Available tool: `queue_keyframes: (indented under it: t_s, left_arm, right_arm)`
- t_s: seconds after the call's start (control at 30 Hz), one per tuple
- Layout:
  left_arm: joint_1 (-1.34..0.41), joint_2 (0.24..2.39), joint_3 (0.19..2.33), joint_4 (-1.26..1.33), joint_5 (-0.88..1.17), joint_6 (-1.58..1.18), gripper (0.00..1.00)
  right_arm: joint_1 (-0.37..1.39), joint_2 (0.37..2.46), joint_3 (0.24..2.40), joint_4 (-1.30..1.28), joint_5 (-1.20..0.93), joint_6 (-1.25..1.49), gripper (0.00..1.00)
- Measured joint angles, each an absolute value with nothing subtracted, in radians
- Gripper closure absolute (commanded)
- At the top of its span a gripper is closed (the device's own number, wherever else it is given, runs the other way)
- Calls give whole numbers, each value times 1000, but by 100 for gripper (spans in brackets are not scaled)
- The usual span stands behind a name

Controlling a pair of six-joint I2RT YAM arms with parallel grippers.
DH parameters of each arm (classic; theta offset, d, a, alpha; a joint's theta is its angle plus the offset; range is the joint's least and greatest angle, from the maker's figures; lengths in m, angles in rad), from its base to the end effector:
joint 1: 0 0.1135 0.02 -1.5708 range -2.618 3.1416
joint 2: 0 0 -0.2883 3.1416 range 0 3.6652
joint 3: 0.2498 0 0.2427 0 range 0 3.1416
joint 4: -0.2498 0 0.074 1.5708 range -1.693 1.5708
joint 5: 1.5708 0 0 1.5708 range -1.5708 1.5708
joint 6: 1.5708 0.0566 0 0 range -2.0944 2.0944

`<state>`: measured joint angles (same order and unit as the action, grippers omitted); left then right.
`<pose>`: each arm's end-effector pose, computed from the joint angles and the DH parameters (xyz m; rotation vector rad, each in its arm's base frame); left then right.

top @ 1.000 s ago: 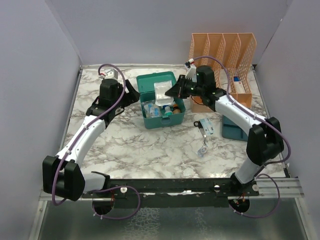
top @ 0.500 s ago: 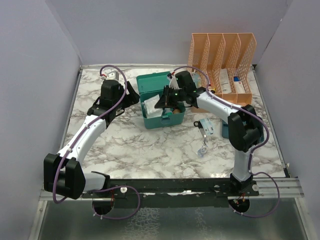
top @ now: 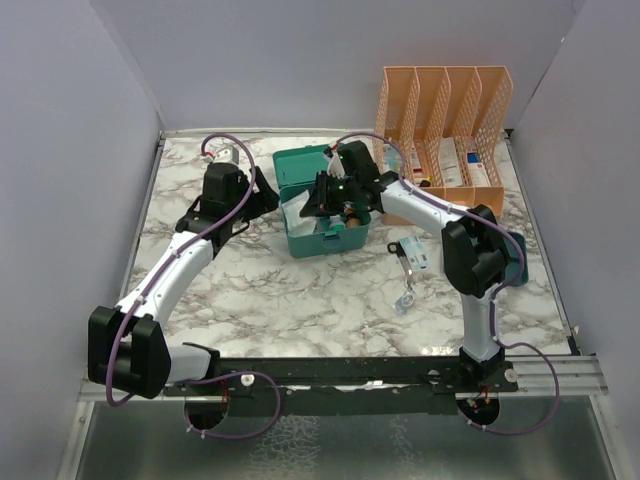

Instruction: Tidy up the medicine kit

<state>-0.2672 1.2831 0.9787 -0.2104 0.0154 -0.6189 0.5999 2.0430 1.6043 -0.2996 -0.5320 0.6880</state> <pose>0.2835 -0.0785 0.3124 -0.3638 2.1023 -0.5483 0.3802 0.2949 0.2420 -0.1915 2.5214 1.2133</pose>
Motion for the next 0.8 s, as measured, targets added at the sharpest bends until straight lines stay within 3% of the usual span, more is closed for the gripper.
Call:
queue_keyframes:
  t_s: [0.37, 0.8]
  left_arm:
    - [-267, 1283, 977, -210, 15, -619, 23]
    - [-265, 1282, 967, -203, 16, -619, 23]
  right_arm:
    - [622, 2067, 1644, -369, -458, 706, 47]
    - [621, 2019, 1650, -457, -248, 622, 45]
